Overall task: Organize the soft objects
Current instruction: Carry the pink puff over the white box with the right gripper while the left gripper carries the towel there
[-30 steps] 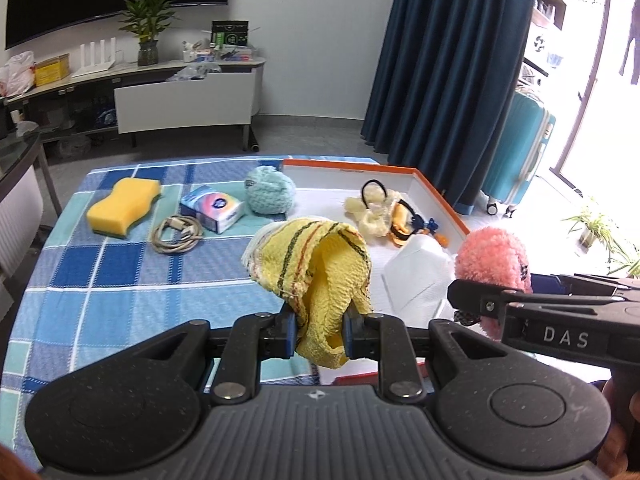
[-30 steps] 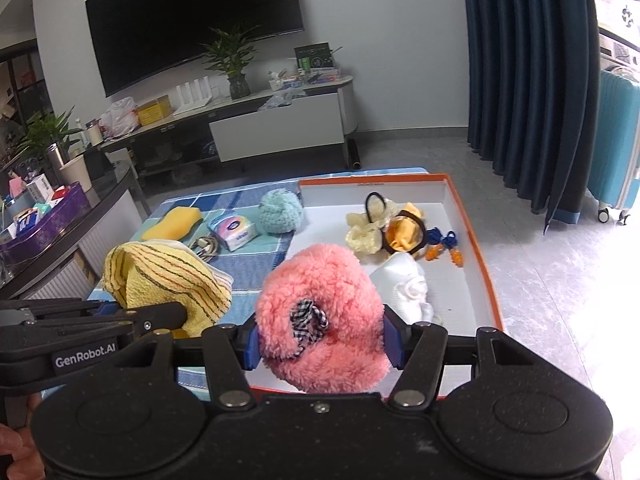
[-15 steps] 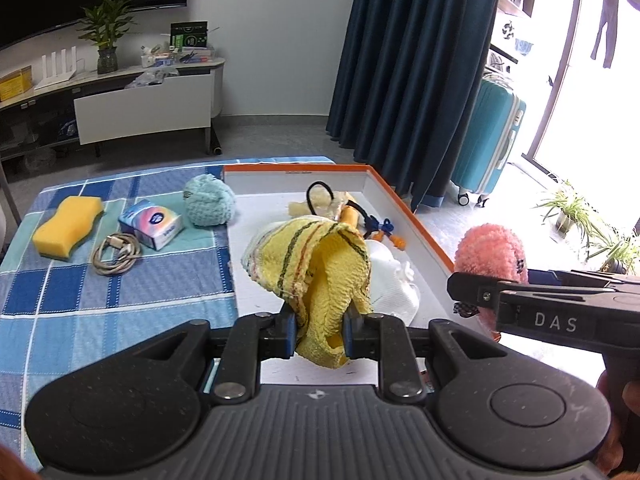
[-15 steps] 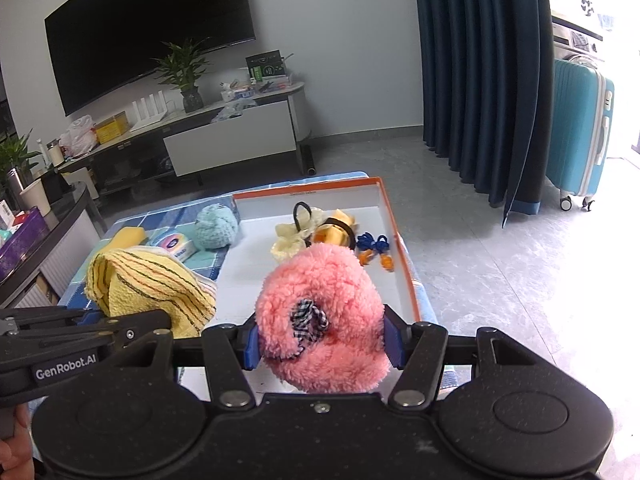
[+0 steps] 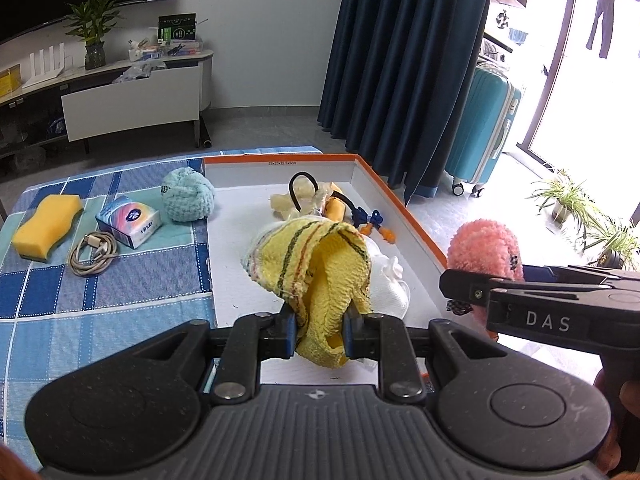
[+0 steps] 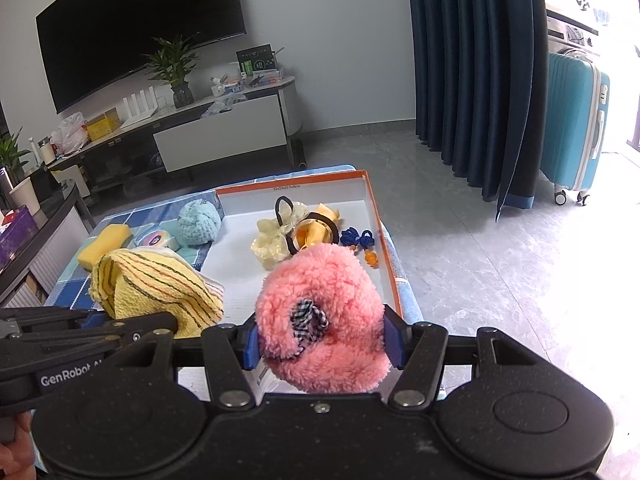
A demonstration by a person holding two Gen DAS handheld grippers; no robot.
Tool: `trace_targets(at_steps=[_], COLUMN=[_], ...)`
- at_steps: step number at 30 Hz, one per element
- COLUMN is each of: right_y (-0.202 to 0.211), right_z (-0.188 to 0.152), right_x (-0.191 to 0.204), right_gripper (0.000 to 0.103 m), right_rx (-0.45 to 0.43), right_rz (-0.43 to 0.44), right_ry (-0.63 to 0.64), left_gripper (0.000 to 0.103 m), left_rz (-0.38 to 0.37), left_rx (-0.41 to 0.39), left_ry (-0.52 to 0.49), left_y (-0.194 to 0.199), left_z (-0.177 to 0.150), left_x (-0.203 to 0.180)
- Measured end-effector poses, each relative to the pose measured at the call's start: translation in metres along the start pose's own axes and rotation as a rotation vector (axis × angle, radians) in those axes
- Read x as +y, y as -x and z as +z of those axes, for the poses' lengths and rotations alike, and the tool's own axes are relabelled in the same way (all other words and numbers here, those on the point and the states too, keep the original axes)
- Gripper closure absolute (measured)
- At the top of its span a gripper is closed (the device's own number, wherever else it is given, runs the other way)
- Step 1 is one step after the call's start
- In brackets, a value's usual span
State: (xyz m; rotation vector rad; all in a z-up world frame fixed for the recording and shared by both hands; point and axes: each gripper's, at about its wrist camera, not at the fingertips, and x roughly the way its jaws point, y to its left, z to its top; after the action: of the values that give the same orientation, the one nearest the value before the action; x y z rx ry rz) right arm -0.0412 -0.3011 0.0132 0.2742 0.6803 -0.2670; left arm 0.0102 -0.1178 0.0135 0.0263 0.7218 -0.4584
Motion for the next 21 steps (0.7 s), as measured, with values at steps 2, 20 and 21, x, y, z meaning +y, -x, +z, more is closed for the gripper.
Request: trace_targets(at_steps=[2,20,21], right_y=[0.000,-0.018,-0.019], right_z=[0.000,0.012,0.014], right_x=[0.000,0.000,0.001], right_gripper=[0.034,0.034,0.034], right_rx=[0.001,0.007,0.007], right_rz=[0.001,0.011,0.011], right_ry=[-0.002,0.006,0.007], left_gripper=[0.080,0.080,0.080], left_rz=[0.003,0.023,0.024], left_rx=[0.001,0.009,0.009], left_ry=[0.001,0.022,0.023], left_y=[-0.001,-0.009,-0.010], left_z=[0.000,0.018,0.019], left_x=[0.000,0.012,0.012])
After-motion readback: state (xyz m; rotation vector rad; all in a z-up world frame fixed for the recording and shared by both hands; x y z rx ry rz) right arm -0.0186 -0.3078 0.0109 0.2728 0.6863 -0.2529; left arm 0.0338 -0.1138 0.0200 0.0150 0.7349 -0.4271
